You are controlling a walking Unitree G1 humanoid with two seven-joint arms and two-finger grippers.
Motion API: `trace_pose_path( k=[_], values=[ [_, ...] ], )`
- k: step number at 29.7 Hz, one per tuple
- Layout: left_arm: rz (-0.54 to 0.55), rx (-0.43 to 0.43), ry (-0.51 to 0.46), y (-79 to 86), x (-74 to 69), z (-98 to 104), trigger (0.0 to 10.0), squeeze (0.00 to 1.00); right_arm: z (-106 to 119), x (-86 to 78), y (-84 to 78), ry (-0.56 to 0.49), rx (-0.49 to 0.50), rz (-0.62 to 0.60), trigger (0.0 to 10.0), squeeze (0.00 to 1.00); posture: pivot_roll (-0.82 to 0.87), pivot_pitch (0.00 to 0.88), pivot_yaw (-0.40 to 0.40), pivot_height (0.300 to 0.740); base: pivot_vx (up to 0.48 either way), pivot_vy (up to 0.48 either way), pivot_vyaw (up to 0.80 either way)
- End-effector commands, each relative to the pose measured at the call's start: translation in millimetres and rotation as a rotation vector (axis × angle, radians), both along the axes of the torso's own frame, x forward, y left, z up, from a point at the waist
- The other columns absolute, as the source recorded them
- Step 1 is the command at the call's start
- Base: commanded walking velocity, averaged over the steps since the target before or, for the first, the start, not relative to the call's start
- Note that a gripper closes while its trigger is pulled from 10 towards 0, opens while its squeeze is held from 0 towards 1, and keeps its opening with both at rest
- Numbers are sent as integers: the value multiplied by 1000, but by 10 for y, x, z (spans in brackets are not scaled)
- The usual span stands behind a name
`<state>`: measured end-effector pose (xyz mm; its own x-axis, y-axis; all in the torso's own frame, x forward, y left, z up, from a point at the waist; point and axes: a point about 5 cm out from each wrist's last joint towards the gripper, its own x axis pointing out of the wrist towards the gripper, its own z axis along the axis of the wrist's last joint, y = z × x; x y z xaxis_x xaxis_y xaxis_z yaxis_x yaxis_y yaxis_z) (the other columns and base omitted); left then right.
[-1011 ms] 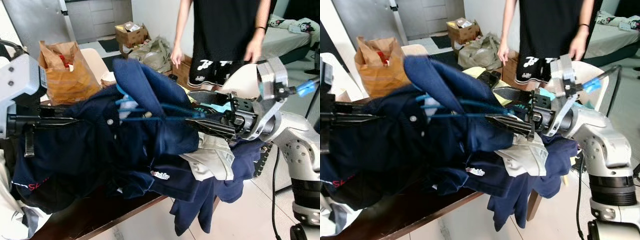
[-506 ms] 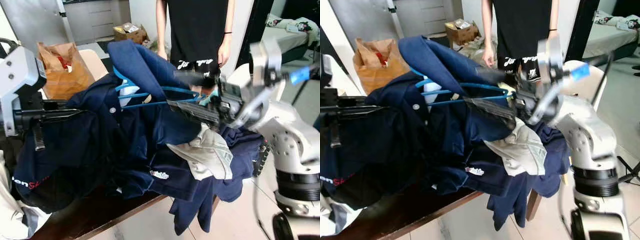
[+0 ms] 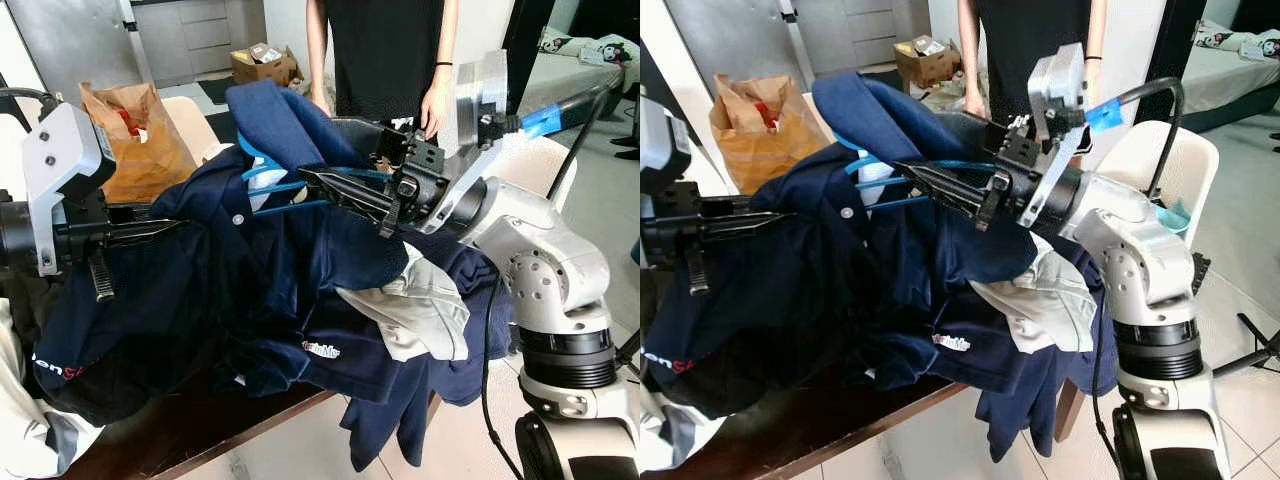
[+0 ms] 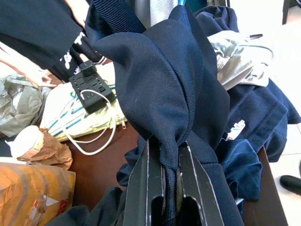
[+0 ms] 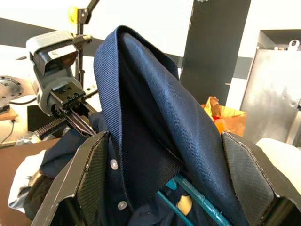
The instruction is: Hang hanger
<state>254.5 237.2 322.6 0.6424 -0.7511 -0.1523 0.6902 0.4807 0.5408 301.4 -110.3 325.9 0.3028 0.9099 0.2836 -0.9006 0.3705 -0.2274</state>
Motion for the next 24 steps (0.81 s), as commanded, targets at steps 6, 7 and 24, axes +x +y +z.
trace_pose_path(
  k=[6, 7, 24],
  values=[
    [12, -17, -13, -26, 34, 2, 10000, 0, -9, 5, 100, 10, -18, 2, 10000, 0, 11, 0, 56, 740, 0, 0, 0],
    [19, -20, -15, -36, 52, -6, 10000, 0, -29, 20, 151, 23, -15, -9, 6941, 0, 11, 0, 55, 740, 0, 0, 0],
    [75, -19, -37, -2, 100, 2, 10000, 0, 5, 105, 215, 40, 39, -80, 0, 0, 13, 0, 54, 740, 0, 0, 0]
  ],
)
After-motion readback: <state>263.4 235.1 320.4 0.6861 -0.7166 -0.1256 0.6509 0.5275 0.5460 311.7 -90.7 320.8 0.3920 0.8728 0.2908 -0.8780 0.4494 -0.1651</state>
